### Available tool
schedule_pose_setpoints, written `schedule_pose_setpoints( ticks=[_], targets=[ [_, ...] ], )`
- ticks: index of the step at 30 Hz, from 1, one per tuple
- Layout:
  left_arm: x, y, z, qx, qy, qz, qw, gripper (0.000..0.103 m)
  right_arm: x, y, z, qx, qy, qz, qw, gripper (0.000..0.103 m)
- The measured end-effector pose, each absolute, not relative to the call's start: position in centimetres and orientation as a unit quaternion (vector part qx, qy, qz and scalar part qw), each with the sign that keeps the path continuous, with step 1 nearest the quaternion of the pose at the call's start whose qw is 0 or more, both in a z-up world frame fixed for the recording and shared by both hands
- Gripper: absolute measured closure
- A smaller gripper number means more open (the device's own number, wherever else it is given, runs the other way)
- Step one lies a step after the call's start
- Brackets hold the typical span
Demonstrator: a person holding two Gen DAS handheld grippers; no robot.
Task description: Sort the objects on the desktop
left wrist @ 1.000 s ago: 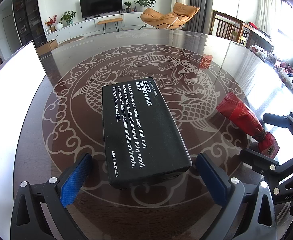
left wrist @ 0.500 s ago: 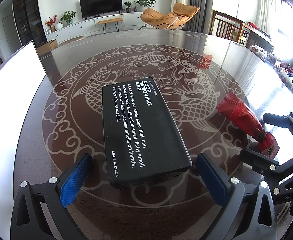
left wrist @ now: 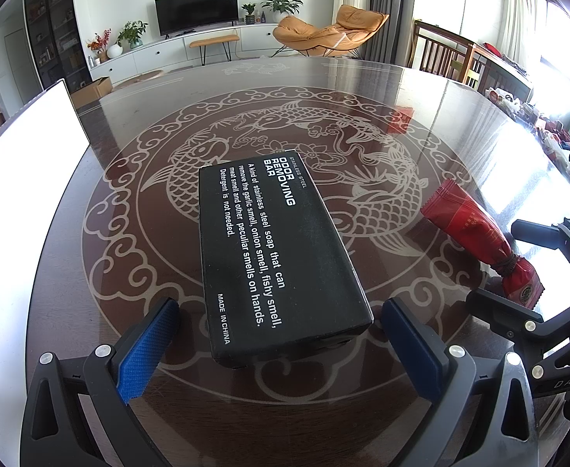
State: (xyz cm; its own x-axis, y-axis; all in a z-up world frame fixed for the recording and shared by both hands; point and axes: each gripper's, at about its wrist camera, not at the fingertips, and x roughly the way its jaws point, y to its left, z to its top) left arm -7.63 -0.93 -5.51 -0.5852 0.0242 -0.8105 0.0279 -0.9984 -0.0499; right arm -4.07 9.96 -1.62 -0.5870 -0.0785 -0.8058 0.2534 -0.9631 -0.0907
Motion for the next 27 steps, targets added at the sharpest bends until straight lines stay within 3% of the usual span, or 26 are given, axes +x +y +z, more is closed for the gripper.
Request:
schedule_pose_setpoints(
  ticks=[27],
  targets=[
    [-7.63,-0.94,-5.52,0.456,0.029,-0.890,0.001,0.000,-4.07,9.98,-1.63,0.445,0.096,-0.886,0.089,0.000]
  ],
)
